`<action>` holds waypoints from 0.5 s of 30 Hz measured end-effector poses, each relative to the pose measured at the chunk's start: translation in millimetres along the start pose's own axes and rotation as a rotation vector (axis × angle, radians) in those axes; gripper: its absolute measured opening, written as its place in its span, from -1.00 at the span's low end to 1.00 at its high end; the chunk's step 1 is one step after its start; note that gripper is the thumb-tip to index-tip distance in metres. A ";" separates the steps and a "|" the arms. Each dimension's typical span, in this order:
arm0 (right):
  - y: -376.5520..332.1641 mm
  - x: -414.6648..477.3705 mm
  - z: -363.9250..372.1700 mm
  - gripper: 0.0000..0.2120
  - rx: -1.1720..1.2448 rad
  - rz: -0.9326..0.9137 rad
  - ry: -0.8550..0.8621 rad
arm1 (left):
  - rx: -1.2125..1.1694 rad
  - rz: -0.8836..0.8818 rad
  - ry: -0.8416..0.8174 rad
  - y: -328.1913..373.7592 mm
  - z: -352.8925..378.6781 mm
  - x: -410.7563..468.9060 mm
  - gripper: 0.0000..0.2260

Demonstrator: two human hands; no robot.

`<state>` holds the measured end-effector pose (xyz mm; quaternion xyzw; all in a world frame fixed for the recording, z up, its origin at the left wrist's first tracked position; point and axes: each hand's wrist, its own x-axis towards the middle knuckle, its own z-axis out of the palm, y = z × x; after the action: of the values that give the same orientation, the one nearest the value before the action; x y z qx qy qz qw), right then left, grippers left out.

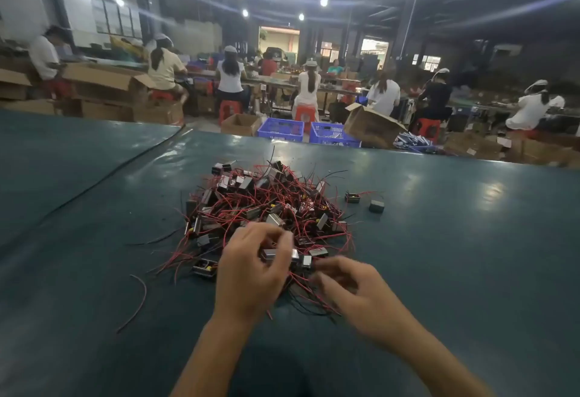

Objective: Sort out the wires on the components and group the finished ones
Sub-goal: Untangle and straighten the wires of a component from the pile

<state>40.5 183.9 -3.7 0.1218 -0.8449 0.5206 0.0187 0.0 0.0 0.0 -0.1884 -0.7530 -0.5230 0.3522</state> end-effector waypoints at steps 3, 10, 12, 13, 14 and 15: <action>10.5 40.3 11.0 -0.85 -0.143 -0.025 0.242 | 0.494 0.003 -0.355 -41.4 20.9 11.0 -0.65; 44.5 47.0 32.8 -0.77 -0.051 -0.004 0.390 | 0.686 0.050 -0.471 -81.7 19.2 6.3 -0.63; 47.3 42.5 31.6 -0.75 0.015 -0.015 0.451 | 0.500 0.094 -0.345 -68.7 21.8 11.7 -0.65; 47.8 39.5 28.8 -0.76 0.060 -0.023 0.486 | 0.355 0.061 -0.287 -57.5 23.0 15.9 -0.66; 47.9 36.3 26.1 -0.78 0.106 -0.031 0.519 | 0.192 -0.010 -0.245 -45.1 23.9 21.4 -0.67; 48.5 32.7 24.1 -0.80 0.162 -0.042 0.543 | 0.040 -0.095 -0.218 -34.8 25.8 27.6 -0.70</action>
<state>0.1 177.3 -52.0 -0.0035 -0.7620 0.5993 0.2452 -50.1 8.1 -8.0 -0.2012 -0.8050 -0.5005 0.2468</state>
